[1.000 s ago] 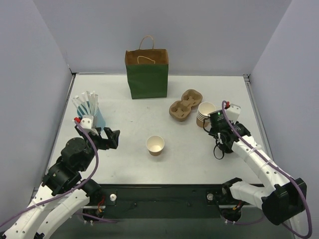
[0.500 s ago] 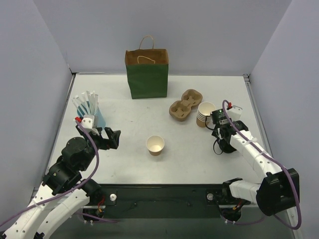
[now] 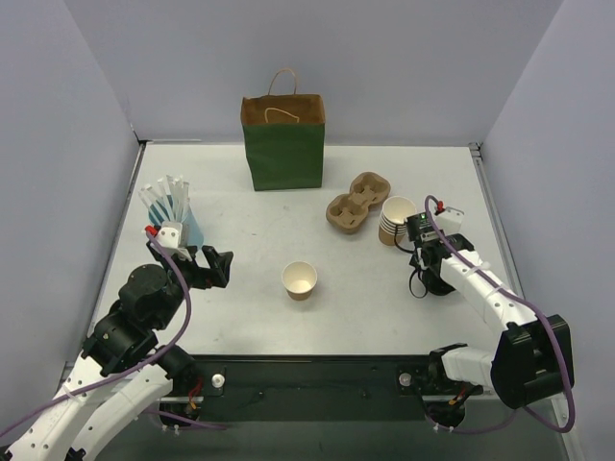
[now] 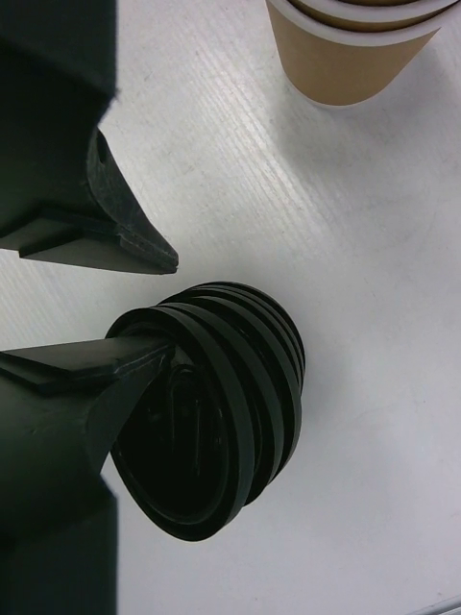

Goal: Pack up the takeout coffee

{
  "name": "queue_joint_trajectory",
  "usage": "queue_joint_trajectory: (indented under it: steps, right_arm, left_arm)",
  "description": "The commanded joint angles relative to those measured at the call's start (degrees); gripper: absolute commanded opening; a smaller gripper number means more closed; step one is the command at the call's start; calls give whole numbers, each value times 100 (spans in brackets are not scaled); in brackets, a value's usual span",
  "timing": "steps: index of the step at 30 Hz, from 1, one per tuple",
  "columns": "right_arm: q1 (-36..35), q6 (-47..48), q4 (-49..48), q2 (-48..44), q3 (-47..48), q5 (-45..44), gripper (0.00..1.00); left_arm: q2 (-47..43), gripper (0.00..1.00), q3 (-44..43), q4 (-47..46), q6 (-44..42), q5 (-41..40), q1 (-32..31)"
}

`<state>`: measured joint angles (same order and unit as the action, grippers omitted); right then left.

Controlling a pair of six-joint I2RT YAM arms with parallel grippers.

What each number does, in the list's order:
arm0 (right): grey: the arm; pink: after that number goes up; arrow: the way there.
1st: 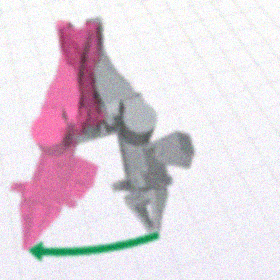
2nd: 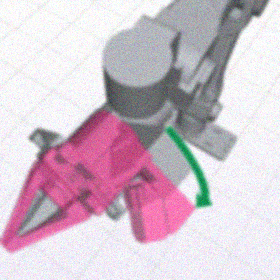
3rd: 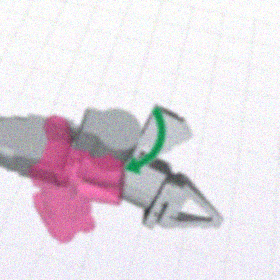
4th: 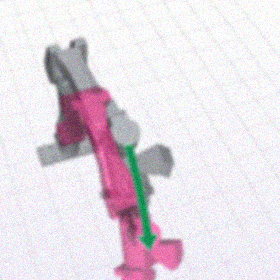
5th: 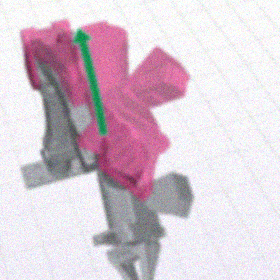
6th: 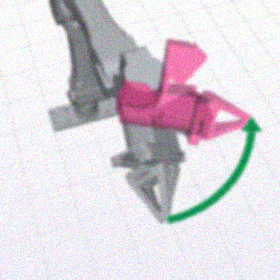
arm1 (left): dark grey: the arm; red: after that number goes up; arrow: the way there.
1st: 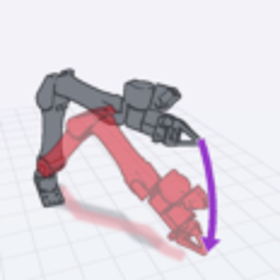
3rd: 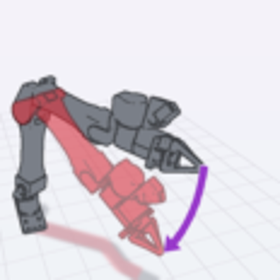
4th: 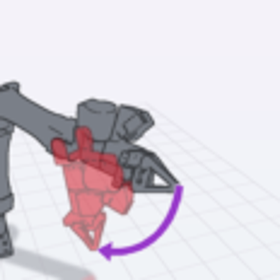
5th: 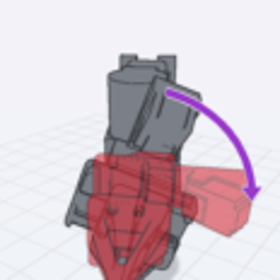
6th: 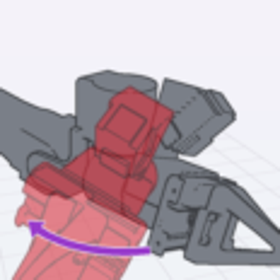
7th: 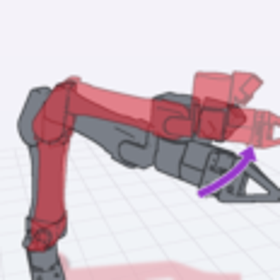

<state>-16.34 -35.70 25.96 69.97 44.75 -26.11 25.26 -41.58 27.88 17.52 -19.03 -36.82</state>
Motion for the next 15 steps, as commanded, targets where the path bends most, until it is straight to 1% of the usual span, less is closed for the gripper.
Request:
queue_joint_trajectory:
  steps: [1, 9, 15]
  right_arm:
    - [69, 81, -20, -45, -89, -61, 31]
    - [105, 178, -82, -124, -151, -17, 25]
    - [105, 309, -82, -405, -195, -35, 18]
  left_arm:
    - [-3, 97, -17, -169, -12, 48, -27]
    - [-12, 97, -8, -160, -12, 39, -36]
    - [-3, 97, -17, -151, -12, 31, -36]
